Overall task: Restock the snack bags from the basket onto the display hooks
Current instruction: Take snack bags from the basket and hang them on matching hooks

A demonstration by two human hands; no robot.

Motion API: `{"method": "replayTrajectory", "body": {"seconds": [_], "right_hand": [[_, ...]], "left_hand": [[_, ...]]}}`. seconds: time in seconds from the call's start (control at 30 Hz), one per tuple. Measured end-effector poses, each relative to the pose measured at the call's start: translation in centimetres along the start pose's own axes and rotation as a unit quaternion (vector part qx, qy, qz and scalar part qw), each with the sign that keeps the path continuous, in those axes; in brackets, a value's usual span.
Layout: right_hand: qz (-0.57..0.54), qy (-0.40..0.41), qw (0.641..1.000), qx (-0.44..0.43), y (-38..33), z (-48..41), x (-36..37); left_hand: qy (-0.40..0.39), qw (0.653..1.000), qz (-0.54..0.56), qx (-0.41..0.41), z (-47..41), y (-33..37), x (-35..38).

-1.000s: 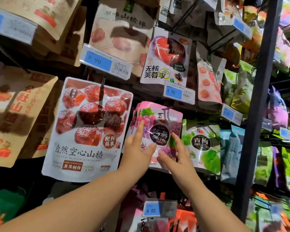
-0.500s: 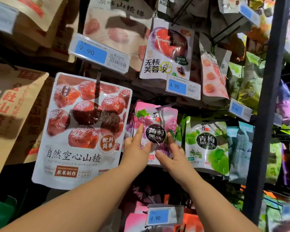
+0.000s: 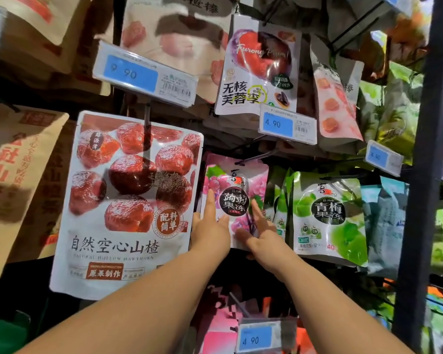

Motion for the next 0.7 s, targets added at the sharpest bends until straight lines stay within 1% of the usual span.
{"method": "replayTrajectory", "body": {"seconds": [0.1,0.2,0.33,0.43,0.57,0.7], "right_hand": [[-0.006,-0.007,1.0,0.004,-0.1,0.3,-0.1],[-0.006,0.013,1.0,0.003,-0.2,0.7,-0.9],[-0.018,0.025,0.999,0.029,0.1,2.1,-1.9],[-0.029,0.027,0.999,0.016,-0.2,3.4,-2.7],[-0.01,0.043,0.999,0.02,0.2,5.3,-4.3],[0.007,0.06,0.998,0.022,1.0,8.5,-6.4]], "left_hand": [[0.021,0.999,-0.043,0.018,1.1,0.4,-0.4],[0.045,0.994,-0.096,0.039,2.3,1.0,-0.7],[0.069,0.983,-0.161,0.059,3.6,2.0,-0.7],[0.073,0.975,-0.194,0.086,4.6,2.5,-0.6],[0.065,0.966,-0.217,0.123,6.9,3.4,0.0],[0.028,0.964,-0.208,0.161,10.3,4.8,2.2]]}}
Point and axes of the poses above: each hand's wrist, its own z-axis away from the middle knuckle, its own x-axis out of the palm, y = z × x, the point moved 8 cm from there along -z, towards the middle knuckle, and after that the axes turned 11 degrees about -z, right-handed, at the moved point
